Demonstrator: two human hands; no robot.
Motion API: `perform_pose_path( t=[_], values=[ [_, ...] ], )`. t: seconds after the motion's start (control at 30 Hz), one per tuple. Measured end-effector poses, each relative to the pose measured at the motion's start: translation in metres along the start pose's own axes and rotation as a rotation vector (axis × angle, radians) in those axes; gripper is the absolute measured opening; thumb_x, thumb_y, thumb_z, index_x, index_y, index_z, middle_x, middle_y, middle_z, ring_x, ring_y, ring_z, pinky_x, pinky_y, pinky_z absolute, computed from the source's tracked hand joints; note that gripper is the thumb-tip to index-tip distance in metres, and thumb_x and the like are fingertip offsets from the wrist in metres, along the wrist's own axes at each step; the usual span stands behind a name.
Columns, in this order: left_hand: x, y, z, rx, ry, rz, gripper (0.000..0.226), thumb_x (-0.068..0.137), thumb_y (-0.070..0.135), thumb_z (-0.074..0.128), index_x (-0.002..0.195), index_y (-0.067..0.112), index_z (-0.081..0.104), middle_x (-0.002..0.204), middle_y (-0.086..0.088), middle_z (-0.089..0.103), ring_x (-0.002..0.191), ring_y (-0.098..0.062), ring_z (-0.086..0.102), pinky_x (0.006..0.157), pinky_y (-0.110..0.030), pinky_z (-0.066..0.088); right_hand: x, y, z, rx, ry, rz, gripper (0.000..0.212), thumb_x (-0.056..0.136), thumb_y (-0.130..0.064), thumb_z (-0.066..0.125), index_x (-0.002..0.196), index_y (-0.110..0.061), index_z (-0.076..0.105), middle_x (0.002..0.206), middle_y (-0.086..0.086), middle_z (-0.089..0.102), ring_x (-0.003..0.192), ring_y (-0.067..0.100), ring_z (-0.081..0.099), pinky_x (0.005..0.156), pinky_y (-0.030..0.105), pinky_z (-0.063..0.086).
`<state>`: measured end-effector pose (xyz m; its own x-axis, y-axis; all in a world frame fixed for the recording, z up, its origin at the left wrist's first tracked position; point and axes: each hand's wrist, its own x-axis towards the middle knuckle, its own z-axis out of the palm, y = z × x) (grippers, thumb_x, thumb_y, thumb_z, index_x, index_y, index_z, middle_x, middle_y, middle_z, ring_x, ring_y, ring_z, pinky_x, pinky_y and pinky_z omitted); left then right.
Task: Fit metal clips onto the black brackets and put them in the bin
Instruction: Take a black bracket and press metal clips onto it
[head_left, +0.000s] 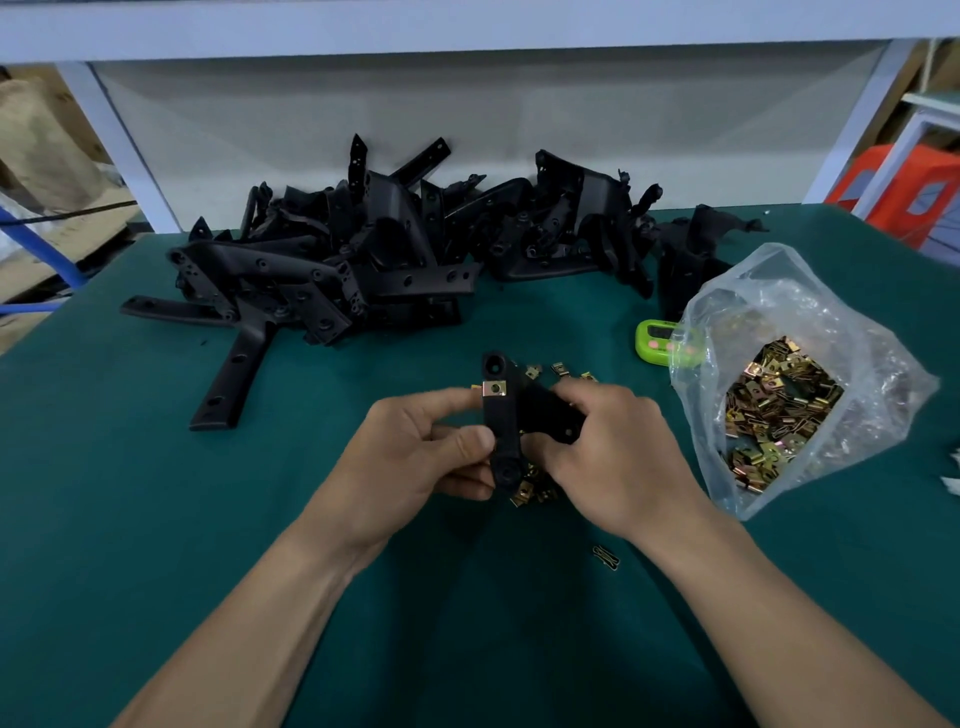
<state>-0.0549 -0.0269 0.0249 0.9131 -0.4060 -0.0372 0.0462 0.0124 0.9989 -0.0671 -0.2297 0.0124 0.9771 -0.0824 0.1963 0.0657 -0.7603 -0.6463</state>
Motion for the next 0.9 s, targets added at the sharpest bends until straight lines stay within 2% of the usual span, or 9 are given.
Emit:
perform_pose_path(
  t=[0.1, 0.27, 0.4, 0.47, 0.57, 0.63, 0.73, 0.83, 0.9],
  values=[
    [0.001, 0.001, 0.002, 0.19, -0.037, 0.094, 0.048, 0.096, 0.002, 0.067, 0.134, 0.032, 0.061, 0.077, -0.012, 0.077, 0.069, -0.021, 0.073, 0.065, -0.025, 0.059, -0.002, -0.001, 0.002, -0.012, 0.023, -0.037, 0.022, 0.075, -0.049, 0.069, 0.086, -0.035, 0.055, 0.066, -0.011, 0.062, 0.063, 0.017, 0.06, 0.055, 0.037, 0.05],
    [0.002, -0.005, 0.008, 0.166, 0.047, 0.072, 0.058, 0.099, 0.007, 0.065, 0.149, 0.028, 0.044, 0.077, -0.011, 0.077, 0.069, -0.02, 0.074, 0.065, -0.024, 0.058, -0.001, -0.001, 0.003, -0.071, 0.04, -0.038, 0.024, 0.078, -0.048, 0.068, 0.085, -0.039, 0.048, 0.066, -0.012, 0.061, 0.063, 0.016, 0.058, 0.052, 0.03, 0.043],
    [0.001, -0.005, 0.017, -0.11, 0.128, 0.013, 0.043, 0.091, 0.015, 0.074, 0.132, 0.02, 0.062, 0.086, -0.013, 0.077, 0.074, -0.021, 0.072, 0.07, -0.028, 0.058, 0.001, 0.001, 0.006, 0.01, 0.083, 0.049, 0.018, 0.08, -0.045, 0.069, 0.084, -0.033, 0.056, 0.067, -0.011, 0.062, 0.064, 0.015, 0.06, 0.058, 0.036, 0.05],
    [-0.001, -0.008, 0.018, 0.176, 0.225, 0.086, 0.031, 0.087, 0.021, 0.08, 0.114, 0.032, 0.071, 0.086, 0.003, 0.079, 0.078, -0.01, 0.074, 0.074, -0.019, 0.056, 0.002, 0.002, 0.006, 0.007, 0.138, 0.075, 0.02, 0.082, -0.045, 0.07, 0.084, -0.034, 0.053, 0.066, -0.012, 0.061, 0.063, 0.013, 0.06, 0.056, 0.033, 0.048],
    [-0.01, -0.01, 0.03, 0.605, 0.347, 0.205, 0.012, 0.083, 0.034, 0.082, 0.084, 0.044, 0.074, 0.076, 0.027, 0.073, 0.073, 0.009, 0.068, 0.063, -0.003, 0.045, 0.001, 0.002, 0.007, -0.034, 0.168, 0.103, 0.023, 0.084, -0.048, 0.068, 0.087, -0.035, 0.049, 0.069, -0.011, 0.06, 0.066, 0.017, 0.06, 0.059, 0.034, 0.048],
    [-0.01, -0.012, 0.039, 0.635, 0.411, 0.228, 0.01, 0.086, 0.04, 0.076, 0.078, 0.036, 0.072, 0.07, 0.023, 0.07, 0.064, 0.003, 0.064, 0.056, -0.008, 0.042, -0.003, -0.001, 0.011, -0.06, 0.171, 0.088, 0.025, 0.083, -0.051, 0.066, 0.089, -0.035, 0.048, 0.067, -0.011, 0.059, 0.066, 0.02, 0.06, 0.06, 0.035, 0.048],
    [-0.005, -0.015, 0.039, 0.625, 0.505, 0.247, 0.028, 0.09, 0.039, 0.072, 0.069, 0.022, 0.063, 0.059, 0.006, 0.062, 0.051, -0.008, 0.05, 0.046, -0.022, 0.039, -0.007, -0.008, 0.017, -0.069, 0.145, 0.051, 0.025, 0.083, -0.052, 0.064, 0.092, -0.037, 0.046, 0.068, -0.012, 0.059, 0.067, 0.022, 0.059, 0.062, 0.037, 0.047],
    [-0.002, -0.015, 0.036, 0.604, 0.496, 0.231, 0.03, 0.091, 0.038, 0.071, 0.069, 0.017, 0.065, 0.057, -0.002, 0.06, 0.049, -0.019, 0.046, 0.048, -0.038, 0.042, -0.006, -0.009, 0.018, -0.055, 0.145, 0.06, 0.024, 0.085, -0.051, 0.065, 0.092, -0.037, 0.047, 0.068, -0.013, 0.059, 0.068, 0.021, 0.06, 0.064, 0.038, 0.05],
    [-0.001, -0.015, 0.037, 0.588, 0.486, 0.244, 0.027, 0.092, 0.034, 0.072, 0.069, 0.021, 0.066, 0.056, 0.001, 0.06, 0.045, -0.012, 0.042, 0.045, -0.034, 0.039, -0.006, -0.01, 0.017, -0.052, 0.153, 0.064, 0.025, 0.085, -0.052, 0.065, 0.091, -0.036, 0.046, 0.067, -0.012, 0.059, 0.067, 0.021, 0.06, 0.063, 0.039, 0.051]
  ],
)
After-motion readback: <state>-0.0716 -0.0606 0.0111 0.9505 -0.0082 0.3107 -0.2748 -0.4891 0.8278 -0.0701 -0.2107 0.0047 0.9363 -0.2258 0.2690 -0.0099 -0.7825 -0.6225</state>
